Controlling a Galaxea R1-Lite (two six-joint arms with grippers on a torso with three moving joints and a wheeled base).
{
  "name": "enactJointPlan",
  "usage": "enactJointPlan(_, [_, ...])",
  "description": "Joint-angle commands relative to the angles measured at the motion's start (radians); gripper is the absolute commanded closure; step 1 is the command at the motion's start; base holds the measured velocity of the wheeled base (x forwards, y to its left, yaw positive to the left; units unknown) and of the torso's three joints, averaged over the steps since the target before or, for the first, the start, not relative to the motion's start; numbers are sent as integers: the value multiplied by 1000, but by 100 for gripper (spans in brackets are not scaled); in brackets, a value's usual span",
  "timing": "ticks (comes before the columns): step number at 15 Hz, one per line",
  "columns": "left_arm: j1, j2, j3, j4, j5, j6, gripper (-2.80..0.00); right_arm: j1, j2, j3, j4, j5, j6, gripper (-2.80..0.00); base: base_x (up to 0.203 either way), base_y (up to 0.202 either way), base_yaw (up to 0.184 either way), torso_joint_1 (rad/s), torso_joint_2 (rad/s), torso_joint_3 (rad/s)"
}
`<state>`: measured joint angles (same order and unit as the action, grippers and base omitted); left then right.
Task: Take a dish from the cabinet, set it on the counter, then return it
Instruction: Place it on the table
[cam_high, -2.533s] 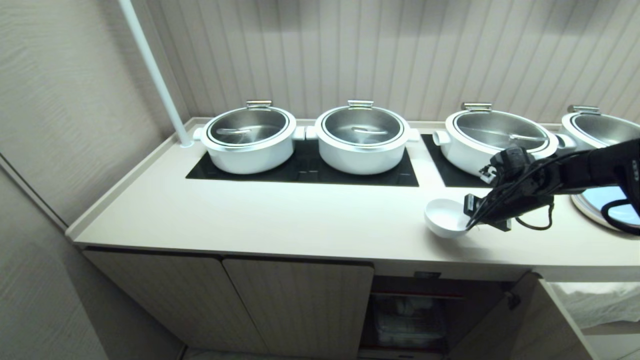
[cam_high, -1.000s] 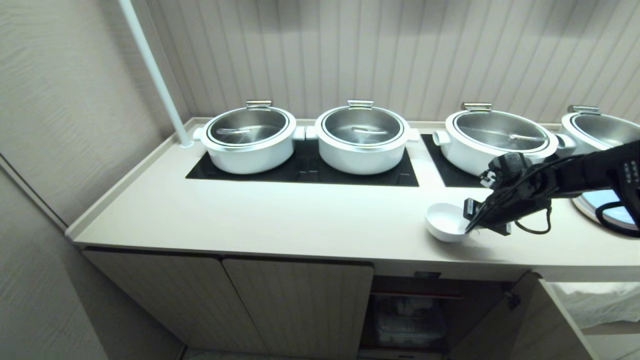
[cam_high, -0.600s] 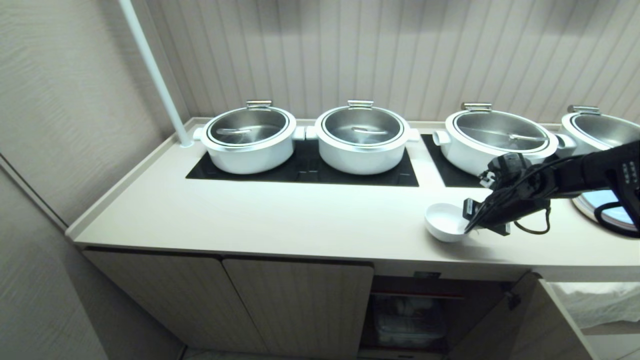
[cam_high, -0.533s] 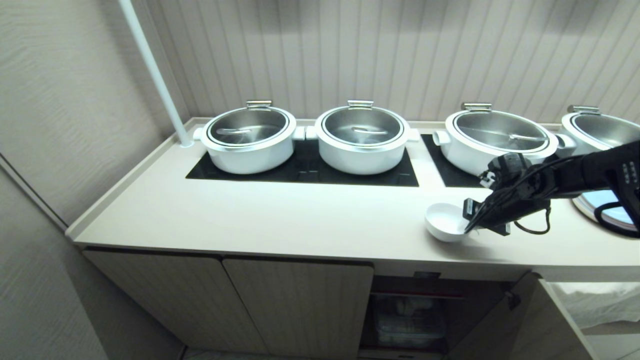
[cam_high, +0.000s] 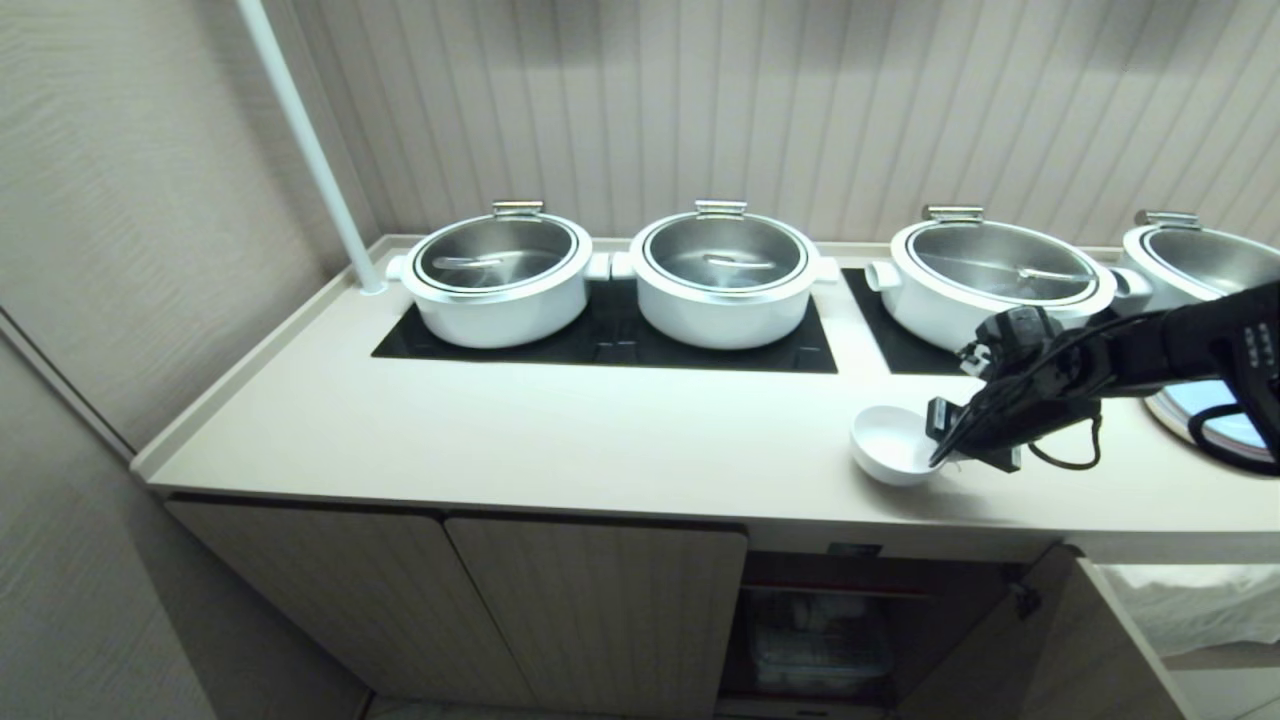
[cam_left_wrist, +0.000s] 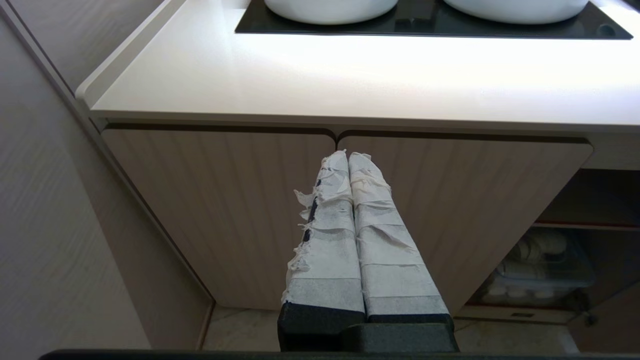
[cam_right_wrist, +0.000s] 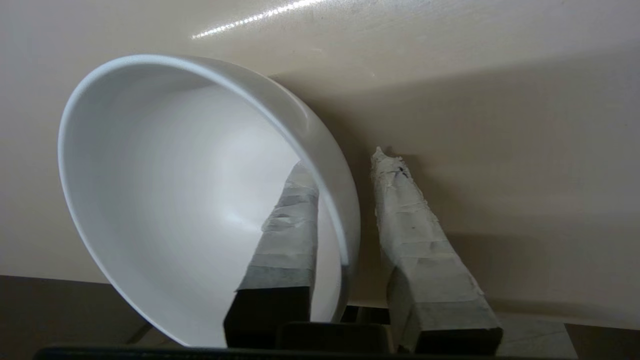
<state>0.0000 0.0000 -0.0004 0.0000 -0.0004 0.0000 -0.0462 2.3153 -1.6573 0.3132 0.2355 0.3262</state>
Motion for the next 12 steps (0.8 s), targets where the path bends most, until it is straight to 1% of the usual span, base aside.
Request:
enactJointPlan(1, [0,0,0,0,0,0,0,0,1,2,1,1,4,-280,0,0,0,0,0,0])
enactJointPlan(5, [0,0,-1,0,-1,0,0,0,3,1,-4,0,4,-280,0,0,0,0,0,0])
enactJointPlan(8, [0,0,0,0,-1,0,0,0,1,5,-43,-1,10,-280,0,0,0,0,0,0])
enactJointPlan(12, [0,0,0,0,-1,0,0,0,-8,1,-46,-1,8,-280,0,0,0,0,0,0])
